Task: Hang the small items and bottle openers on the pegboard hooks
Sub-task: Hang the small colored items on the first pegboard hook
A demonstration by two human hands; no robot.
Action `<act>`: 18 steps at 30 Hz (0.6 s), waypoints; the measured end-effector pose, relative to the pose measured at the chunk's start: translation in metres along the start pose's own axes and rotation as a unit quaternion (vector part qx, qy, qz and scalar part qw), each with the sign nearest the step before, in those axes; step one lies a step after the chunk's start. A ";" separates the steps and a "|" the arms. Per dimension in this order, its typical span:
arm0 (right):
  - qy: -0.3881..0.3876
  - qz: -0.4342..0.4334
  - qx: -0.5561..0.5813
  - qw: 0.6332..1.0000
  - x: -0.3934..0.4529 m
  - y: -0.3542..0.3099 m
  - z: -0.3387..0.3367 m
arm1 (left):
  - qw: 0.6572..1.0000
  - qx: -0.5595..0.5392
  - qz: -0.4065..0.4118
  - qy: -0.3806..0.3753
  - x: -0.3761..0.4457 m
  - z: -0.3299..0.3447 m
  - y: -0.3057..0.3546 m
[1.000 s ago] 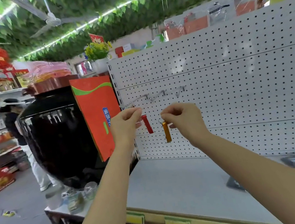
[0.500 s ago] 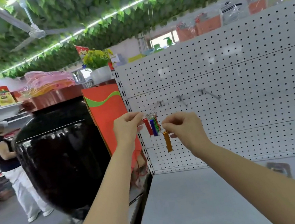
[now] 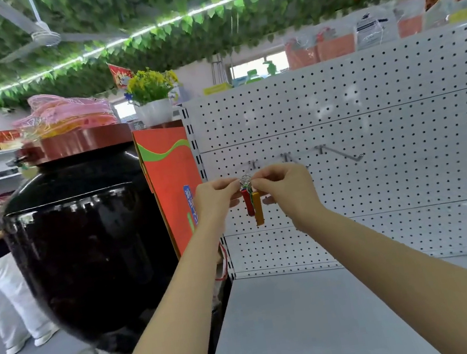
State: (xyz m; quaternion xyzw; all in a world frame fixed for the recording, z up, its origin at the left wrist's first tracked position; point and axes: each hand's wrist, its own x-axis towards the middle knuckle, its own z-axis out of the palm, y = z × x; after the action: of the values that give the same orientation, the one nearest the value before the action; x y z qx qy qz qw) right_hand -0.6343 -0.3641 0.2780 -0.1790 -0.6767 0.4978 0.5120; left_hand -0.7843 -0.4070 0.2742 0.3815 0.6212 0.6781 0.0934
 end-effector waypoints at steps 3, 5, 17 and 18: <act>0.014 0.008 -0.011 1.000 0.005 0.000 0.004 | 0.999 0.035 0.018 0.006 0.005 0.001 0.000; 0.019 0.008 -0.023 1.000 0.008 0.000 0.007 | 0.998 0.058 0.032 -0.001 0.008 0.001 -0.001; 0.047 0.022 -0.058 0.997 0.025 0.003 0.029 | 0.924 0.326 0.183 -0.081 0.006 -0.024 -0.012; 0.051 0.020 -0.063 0.997 0.027 0.005 0.031 | 0.917 0.338 0.194 -0.090 0.006 -0.026 -0.012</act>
State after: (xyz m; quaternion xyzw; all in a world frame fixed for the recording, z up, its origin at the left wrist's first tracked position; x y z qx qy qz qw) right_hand -0.6732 -0.3570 0.2883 -0.2492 -0.6760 0.4549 0.5234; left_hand -0.8089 -0.4207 0.2668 0.5626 0.7160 0.3957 -0.1193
